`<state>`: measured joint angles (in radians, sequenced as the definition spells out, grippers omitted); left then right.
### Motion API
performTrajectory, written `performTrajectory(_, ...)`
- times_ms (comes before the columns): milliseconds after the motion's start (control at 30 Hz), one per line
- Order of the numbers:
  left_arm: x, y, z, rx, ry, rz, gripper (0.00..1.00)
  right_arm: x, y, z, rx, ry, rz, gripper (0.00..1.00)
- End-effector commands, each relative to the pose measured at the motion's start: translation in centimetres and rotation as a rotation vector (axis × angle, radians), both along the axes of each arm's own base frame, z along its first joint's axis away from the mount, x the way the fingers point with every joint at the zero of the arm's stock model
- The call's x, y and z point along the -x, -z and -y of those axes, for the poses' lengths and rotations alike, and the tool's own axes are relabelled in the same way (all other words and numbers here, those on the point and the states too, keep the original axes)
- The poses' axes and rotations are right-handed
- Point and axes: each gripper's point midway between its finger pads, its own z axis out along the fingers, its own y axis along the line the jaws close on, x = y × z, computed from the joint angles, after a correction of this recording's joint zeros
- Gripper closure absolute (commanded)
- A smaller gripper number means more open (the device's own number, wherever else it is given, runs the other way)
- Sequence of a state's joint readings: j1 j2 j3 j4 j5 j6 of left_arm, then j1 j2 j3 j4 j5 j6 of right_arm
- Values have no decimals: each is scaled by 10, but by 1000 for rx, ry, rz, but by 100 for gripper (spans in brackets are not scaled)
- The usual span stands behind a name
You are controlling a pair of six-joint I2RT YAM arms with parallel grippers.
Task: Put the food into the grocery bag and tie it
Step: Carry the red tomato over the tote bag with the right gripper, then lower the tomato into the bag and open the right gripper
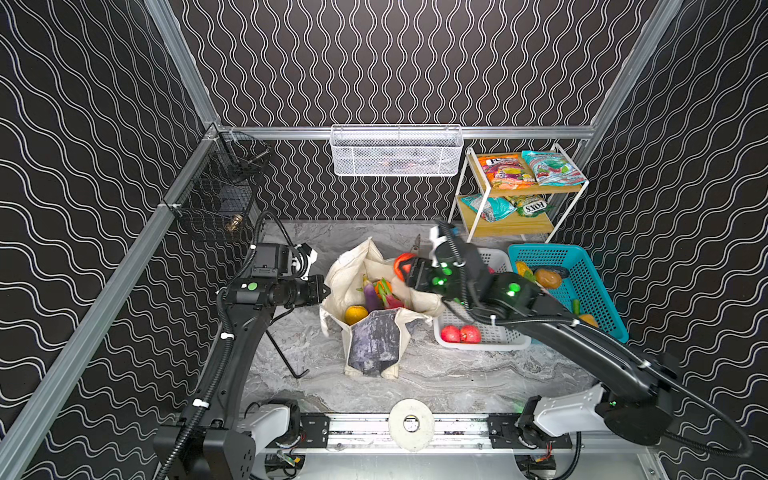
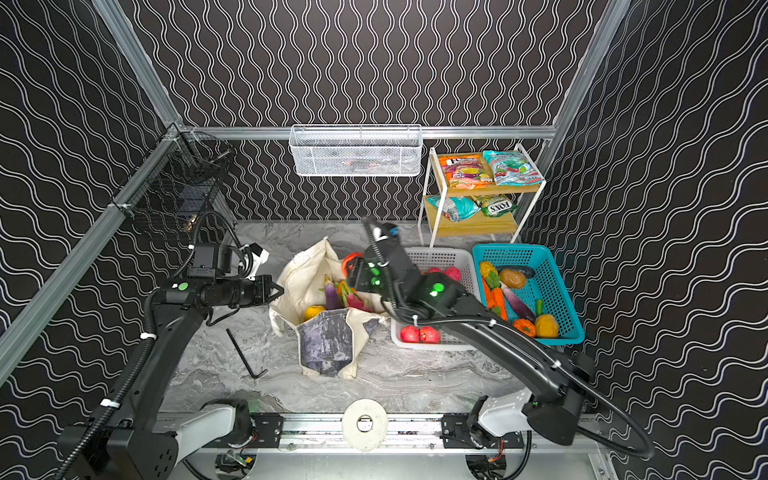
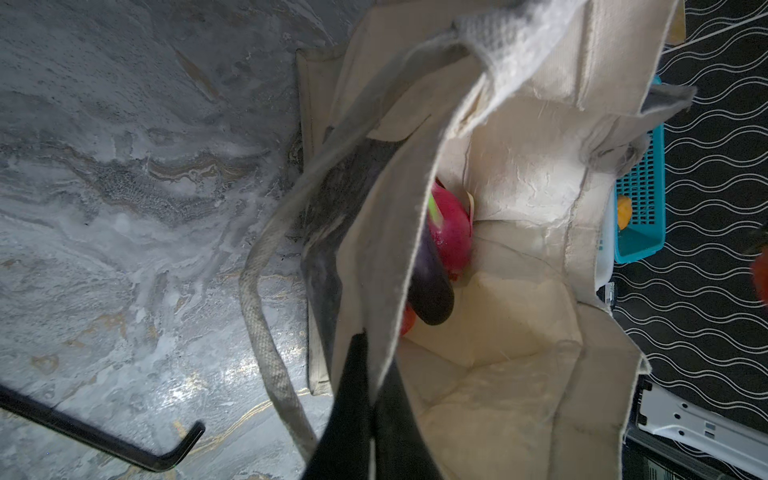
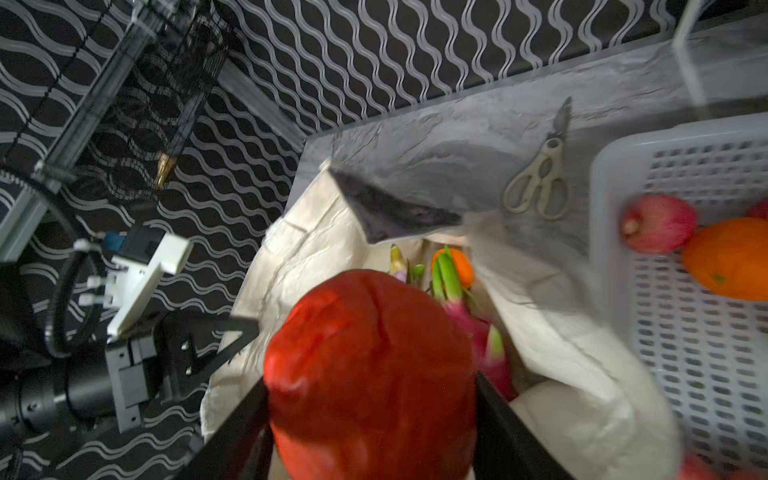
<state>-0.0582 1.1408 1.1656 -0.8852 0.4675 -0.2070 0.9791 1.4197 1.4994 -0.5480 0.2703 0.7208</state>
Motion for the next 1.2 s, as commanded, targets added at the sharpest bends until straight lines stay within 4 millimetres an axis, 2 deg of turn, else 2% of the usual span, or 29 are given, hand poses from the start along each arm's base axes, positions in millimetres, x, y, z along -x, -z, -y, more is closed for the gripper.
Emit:
performTrajectory(0,-1,-4,2,14,10,10,100,6,-8,-34,-42,-88,34,35)
performTrajectory(167,-1,-5,3,17,13,18,100,11,13,-66,-19,-166,5,34)
performTrajectory(367,1,-5,4,25,14,23,100,7,39,-78,39,-195,-16,34)
performTrajectory(733,2,-6,3,24,10,29,100,-1,74,-84,122,-214,-44,32)
performTrajectory(1000,3,-7,2,19,8,30,100,-24,84,-71,169,-175,-51,32)
performTrajectory(1167,2,-7,3,23,6,30,100,-23,101,-76,184,-199,-89,32)
